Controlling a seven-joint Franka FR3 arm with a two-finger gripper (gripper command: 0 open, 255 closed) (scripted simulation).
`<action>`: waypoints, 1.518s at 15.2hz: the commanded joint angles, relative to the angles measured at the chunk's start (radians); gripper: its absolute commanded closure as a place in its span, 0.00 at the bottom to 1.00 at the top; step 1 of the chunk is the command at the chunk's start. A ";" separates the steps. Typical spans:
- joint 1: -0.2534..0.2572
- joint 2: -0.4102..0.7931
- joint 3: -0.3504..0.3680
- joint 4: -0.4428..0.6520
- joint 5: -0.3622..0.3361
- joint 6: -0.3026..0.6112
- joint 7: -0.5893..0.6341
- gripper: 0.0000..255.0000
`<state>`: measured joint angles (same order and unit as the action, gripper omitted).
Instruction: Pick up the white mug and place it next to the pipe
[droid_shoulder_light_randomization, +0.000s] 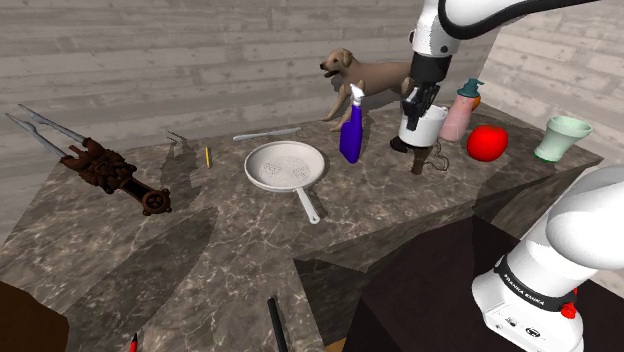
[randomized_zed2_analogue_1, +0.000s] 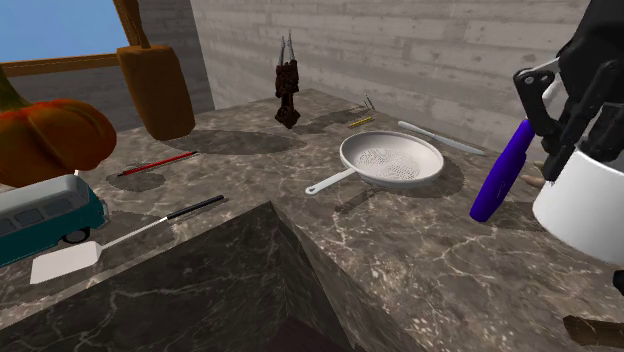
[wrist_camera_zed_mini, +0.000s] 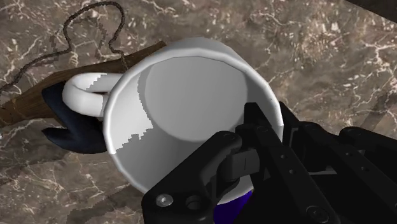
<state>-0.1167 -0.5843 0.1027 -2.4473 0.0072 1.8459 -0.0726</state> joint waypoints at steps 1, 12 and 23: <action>-0.010 -0.009 -0.020 -0.023 -0.012 0.015 -0.026 1.00; -0.010 0.027 -0.015 -0.147 -0.011 0.174 -0.019 1.00; -0.012 0.100 -0.007 -0.248 -0.014 0.348 -0.009 1.00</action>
<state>-0.1284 -0.4911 0.0949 -2.6870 -0.0064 2.1776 -0.0819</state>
